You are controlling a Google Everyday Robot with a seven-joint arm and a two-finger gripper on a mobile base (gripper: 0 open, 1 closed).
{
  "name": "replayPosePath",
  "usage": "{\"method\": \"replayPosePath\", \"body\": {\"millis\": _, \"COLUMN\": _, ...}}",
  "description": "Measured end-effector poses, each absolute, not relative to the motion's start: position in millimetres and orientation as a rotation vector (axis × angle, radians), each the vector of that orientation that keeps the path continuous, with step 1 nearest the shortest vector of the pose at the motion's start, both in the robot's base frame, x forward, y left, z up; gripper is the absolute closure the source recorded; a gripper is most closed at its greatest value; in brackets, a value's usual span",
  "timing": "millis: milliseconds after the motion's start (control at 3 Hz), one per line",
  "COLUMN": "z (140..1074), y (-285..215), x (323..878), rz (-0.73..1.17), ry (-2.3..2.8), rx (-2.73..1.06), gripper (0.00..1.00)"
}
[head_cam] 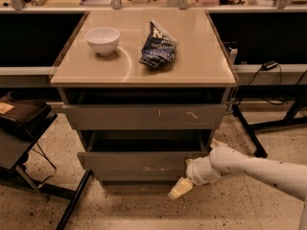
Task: Close middle drawer
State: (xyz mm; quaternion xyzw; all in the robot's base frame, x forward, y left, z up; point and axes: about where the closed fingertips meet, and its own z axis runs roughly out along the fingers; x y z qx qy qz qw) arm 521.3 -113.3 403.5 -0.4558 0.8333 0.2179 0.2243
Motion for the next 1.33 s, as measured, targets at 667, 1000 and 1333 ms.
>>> {"method": "replayPosePath", "body": {"millis": 667, "z": 401.2, "y": -119.6, "x": 553.7, "rz": 0.690, "ry": 2.397, "rx": -1.179, "gripper": 0.00}}
{"method": "replayPosePath", "body": {"millis": 1000, "z": 401.2, "y": -119.6, "x": 553.7, "rz": 0.690, "ry": 2.397, "rx": -1.179, "gripper": 0.00}}
{"method": "replayPosePath", "body": {"millis": 1333, "z": 401.1, "y": -118.6, "x": 556.2, "rz": 0.664, "ry": 2.408, "rx": -1.183, "gripper": 0.00}}
